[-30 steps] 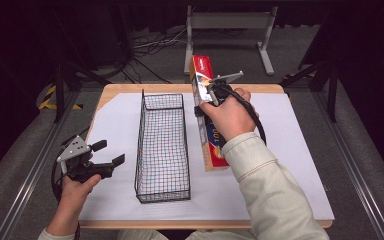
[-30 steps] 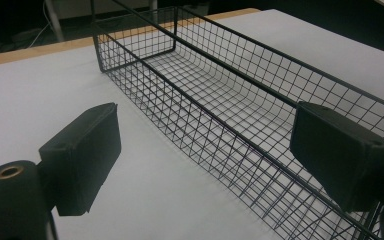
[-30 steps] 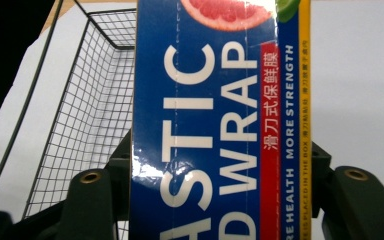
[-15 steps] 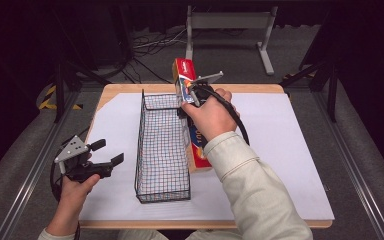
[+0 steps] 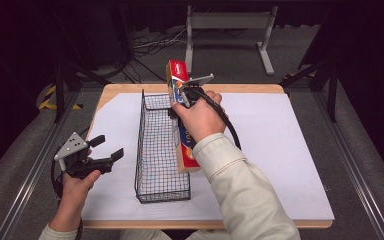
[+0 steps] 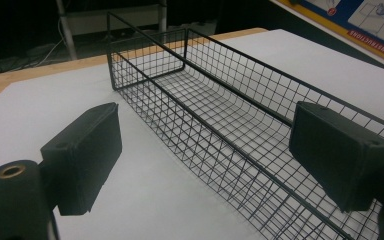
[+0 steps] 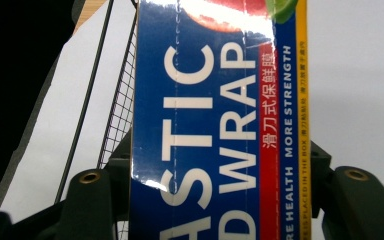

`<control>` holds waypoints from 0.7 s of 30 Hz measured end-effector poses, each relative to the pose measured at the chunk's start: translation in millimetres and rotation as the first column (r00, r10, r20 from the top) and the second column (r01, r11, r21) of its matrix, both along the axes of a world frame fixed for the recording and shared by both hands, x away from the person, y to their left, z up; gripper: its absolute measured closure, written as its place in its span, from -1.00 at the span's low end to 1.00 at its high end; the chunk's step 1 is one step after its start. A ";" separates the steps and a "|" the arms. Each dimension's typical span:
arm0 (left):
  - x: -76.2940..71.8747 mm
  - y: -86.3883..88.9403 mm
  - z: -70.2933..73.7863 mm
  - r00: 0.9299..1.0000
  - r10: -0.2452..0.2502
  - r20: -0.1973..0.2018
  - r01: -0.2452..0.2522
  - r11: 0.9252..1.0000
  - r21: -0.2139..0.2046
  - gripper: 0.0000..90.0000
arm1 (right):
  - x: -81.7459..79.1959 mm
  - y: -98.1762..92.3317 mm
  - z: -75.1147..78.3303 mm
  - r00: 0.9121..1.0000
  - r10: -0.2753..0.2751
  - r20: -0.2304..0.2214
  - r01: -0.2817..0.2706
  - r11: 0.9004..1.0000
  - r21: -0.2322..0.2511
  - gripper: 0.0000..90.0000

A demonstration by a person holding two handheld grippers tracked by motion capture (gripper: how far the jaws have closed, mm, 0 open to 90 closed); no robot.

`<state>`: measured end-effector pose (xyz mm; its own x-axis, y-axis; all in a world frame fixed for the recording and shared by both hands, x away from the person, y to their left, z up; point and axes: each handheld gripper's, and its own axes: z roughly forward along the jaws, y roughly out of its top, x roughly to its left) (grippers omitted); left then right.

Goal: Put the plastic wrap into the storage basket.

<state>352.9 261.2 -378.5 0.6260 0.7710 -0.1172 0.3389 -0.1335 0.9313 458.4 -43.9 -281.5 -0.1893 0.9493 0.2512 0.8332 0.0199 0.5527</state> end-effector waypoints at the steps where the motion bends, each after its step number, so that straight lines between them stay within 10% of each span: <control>1: 0.3 -0.2 -0.1 1.000 -0.004 0.002 0.004 1.000 -0.001 -0.68 | -0.5 1.1 -1.4 1.000 0.001 -0.001 -0.001 1.000 0.003 -0.10; 21: -6.6 6.2 -0.4 1.000 0.020 0.007 -0.020 1.000 0.000 -0.69 | 3.8 29.0 -39.4 0.999 0.015 -0.038 -0.016 1.000 -0.025 -0.10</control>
<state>346.3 267.4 -379.0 0.6110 0.7835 -0.1129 0.3351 -0.1268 0.9336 462.2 -14.9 -320.9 -0.1947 0.9524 0.2345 0.8528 0.0463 0.5202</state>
